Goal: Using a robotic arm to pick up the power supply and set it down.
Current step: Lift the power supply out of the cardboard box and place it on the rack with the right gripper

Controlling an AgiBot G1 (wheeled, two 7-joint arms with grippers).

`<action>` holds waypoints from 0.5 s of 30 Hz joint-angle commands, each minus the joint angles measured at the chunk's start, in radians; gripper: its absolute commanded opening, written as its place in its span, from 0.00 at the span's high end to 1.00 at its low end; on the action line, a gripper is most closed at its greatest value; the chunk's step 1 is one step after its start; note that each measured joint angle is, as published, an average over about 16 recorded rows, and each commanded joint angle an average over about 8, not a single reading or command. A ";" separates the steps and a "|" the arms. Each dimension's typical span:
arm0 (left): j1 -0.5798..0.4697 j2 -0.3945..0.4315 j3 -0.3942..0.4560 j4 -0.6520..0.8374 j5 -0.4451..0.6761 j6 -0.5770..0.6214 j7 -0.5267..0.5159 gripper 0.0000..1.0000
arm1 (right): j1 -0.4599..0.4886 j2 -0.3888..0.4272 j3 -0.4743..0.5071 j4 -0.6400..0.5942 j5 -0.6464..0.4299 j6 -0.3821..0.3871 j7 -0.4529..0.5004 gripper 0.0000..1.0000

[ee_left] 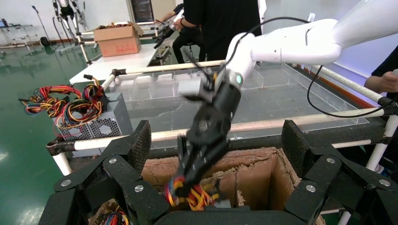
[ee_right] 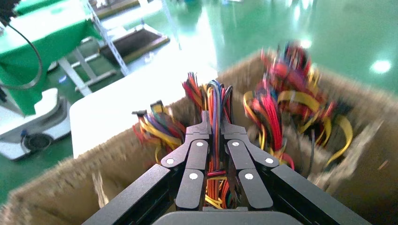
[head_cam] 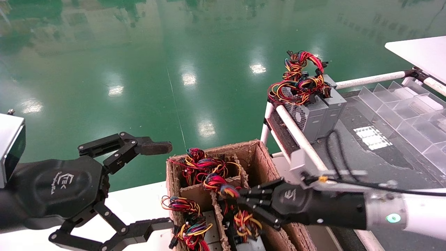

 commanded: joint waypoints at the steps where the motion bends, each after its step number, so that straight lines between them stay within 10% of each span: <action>1: 0.000 0.000 0.000 0.000 0.000 0.000 0.000 0.00 | -0.004 0.017 0.014 0.031 0.020 -0.003 0.002 1.00; 15: 0.000 0.000 0.001 0.000 0.000 0.000 0.000 0.00 | 0.003 0.187 0.178 0.214 0.221 0.015 0.041 1.00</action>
